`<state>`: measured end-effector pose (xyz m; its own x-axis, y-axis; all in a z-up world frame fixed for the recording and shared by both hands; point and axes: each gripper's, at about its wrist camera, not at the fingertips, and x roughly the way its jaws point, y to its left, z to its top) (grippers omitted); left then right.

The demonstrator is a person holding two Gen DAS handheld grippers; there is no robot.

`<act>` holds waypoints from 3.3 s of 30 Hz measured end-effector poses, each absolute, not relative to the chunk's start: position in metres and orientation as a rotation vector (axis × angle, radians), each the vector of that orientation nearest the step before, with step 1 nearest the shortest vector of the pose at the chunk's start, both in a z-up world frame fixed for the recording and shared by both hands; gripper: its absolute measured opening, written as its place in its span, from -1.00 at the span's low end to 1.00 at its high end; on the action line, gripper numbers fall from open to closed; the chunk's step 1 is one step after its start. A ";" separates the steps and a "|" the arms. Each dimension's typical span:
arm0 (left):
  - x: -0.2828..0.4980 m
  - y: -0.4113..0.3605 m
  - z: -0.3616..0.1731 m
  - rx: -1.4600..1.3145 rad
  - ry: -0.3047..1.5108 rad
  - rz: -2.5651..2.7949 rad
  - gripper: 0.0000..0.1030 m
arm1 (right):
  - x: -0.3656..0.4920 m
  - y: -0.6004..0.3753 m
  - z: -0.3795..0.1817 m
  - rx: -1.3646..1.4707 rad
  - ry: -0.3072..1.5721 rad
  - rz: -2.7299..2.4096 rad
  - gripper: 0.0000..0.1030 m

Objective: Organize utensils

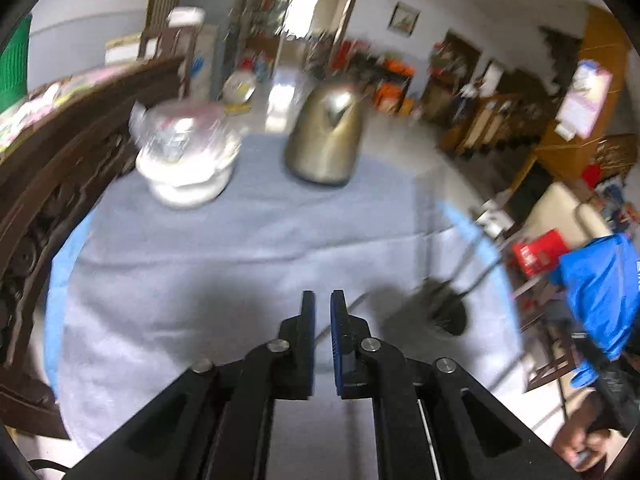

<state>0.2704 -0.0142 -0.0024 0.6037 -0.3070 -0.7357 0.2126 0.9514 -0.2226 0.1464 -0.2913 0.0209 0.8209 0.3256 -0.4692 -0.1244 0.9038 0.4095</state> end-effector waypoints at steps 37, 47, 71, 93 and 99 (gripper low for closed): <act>0.369 -0.082 -0.111 0.008 1.102 -0.455 -0.89 | 0.153 -0.317 -0.007 0.470 0.603 0.197 -0.87; 0.317 -0.046 -0.017 -0.142 0.867 -0.468 -0.89 | 0.149 -0.309 0.034 0.414 0.493 0.185 -0.87; 0.277 -0.082 0.105 -0.242 0.536 -0.536 -0.89 | 0.170 -0.332 0.105 0.442 0.191 -0.022 -0.87; 0.256 -0.091 0.039 -0.105 0.696 -0.535 -0.43 | 0.179 -0.310 0.042 0.393 0.465 0.069 -0.76; 0.236 -0.067 0.025 -0.096 0.717 -0.502 -0.17 | 0.158 -0.326 0.030 0.467 0.475 0.089 -0.60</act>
<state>0.2361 -0.0665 0.0250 0.6414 -0.4716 -0.6051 0.4069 0.8778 -0.2528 0.1579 -0.3255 0.0304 0.8876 0.1889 -0.4201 0.0245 0.8913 0.4527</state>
